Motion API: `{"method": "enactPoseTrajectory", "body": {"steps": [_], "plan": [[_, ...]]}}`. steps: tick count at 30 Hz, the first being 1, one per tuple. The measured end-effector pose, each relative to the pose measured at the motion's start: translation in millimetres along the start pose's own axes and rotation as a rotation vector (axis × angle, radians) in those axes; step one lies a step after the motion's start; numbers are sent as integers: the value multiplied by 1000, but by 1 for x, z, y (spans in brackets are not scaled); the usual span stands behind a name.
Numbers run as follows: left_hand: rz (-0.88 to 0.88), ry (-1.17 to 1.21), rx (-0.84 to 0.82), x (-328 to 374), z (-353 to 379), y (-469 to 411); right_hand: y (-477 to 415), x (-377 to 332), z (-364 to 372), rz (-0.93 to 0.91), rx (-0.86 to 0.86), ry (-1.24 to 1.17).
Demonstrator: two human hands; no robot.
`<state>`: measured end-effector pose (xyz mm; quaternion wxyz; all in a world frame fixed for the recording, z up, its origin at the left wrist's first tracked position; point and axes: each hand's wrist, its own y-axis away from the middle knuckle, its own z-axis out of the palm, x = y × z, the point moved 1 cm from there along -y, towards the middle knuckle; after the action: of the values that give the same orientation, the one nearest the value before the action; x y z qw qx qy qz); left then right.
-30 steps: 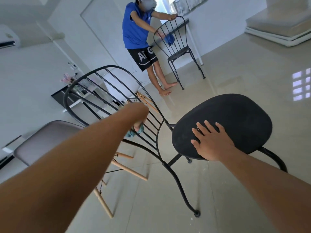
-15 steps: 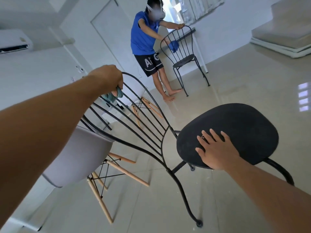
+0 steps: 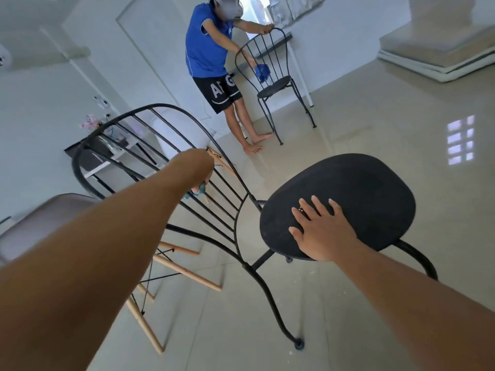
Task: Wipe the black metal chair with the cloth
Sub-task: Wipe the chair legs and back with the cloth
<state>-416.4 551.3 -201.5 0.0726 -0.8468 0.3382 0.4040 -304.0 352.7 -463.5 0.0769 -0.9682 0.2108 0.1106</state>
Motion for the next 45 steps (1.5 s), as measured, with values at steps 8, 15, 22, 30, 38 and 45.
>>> {"method": "enactPoseTrajectory", "body": {"steps": [8,15,22,30,38,45], "plan": [[-12,-9,59,74,42,-10,-1,-1,3,4,1,-7],[-22,51,52,125,74,-10,0,0,4,-1,14,-4],[0,59,85,118,76,-11,-3,0,5,-1,16,4],[137,165,45,91,50,-18,-3,0,4,3,4,-8],[65,151,-5,110,68,-14,-1,0,3,0,17,-1],[24,109,50,114,56,-14,-1,1,4,0,29,-2]]}}
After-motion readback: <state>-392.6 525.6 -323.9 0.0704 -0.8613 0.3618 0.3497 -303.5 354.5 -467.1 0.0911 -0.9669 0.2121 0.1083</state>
